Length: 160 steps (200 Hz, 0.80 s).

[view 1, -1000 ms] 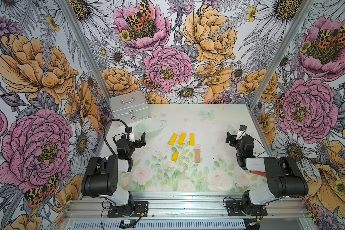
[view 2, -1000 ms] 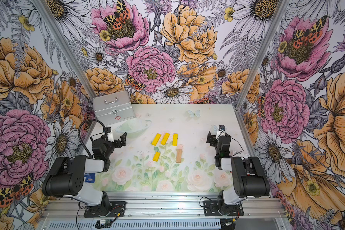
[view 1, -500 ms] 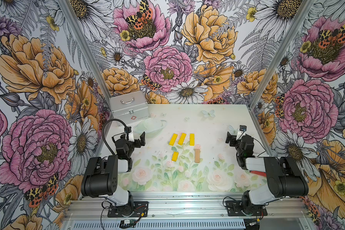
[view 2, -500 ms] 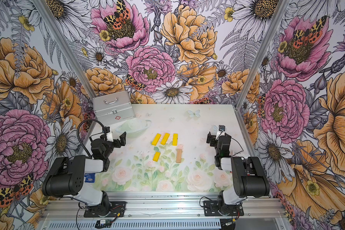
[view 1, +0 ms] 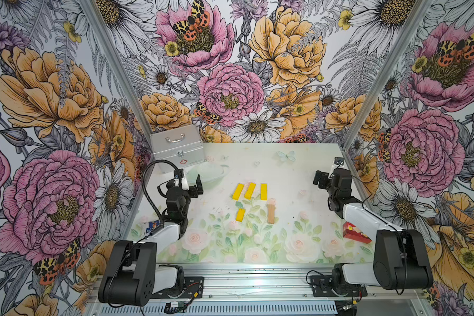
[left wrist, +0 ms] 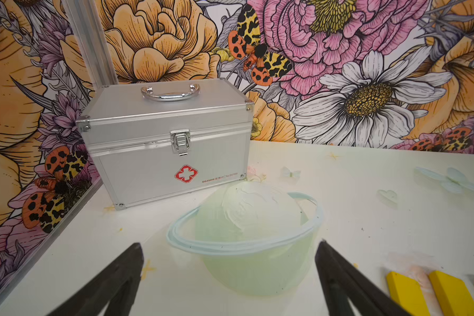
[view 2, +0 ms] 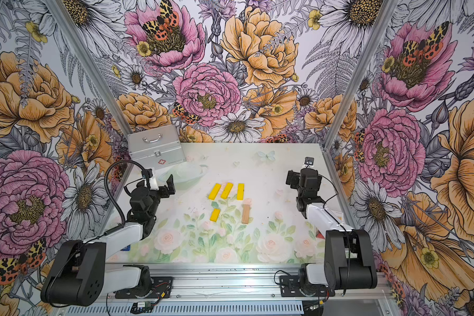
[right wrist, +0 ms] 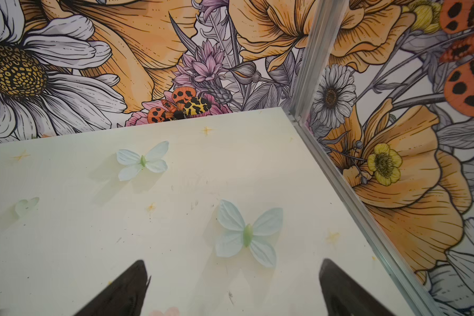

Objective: Assemble the letter k with building blocks
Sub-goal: Move the building block to the center of the board.

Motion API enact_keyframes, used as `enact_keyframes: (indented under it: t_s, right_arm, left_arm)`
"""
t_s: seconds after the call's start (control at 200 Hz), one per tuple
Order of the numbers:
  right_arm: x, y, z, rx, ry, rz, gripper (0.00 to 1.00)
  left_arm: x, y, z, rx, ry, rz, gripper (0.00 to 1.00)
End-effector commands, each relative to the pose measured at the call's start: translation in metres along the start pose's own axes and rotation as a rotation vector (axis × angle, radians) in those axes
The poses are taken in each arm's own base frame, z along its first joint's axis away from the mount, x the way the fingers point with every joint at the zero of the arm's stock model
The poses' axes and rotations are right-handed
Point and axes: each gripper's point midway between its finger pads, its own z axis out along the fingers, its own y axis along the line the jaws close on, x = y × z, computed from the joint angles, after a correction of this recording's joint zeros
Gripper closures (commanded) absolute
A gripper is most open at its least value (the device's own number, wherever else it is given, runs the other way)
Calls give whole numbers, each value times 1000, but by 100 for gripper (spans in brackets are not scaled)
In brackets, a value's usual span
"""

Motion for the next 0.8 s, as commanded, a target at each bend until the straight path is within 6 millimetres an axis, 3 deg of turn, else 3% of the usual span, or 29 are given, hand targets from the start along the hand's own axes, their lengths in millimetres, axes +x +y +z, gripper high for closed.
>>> enact_keyframes:
  t_s: [0.0,0.11,0.17,0.29,0.395,0.53,0.796]
  right_arm:
    - [15,17,-12,-25,160,39,0]
    - [19,41,-25,-93,204,72,1]
    - [23,55,-33,-137,224,108,0]
    - [33,91,-47,-238,264,163,1]
    - [39,141,-59,-365,312,122,1]
    - [50,186,-68,-438,382,94,1]
    - [63,254,-82,-562,438,33,1]
  left_arm:
    - [2,-6,-3,-73,135,-6,5]
    - [-4,-50,0,60,239,-30,9]
    - [1,-75,0,176,326,-84,16]
    - [15,-111,-6,305,452,-146,20]
    - [33,-131,-9,367,561,-159,25]
    - [58,-150,-10,395,662,-122,33]
    - [96,-173,-11,367,740,10,37]
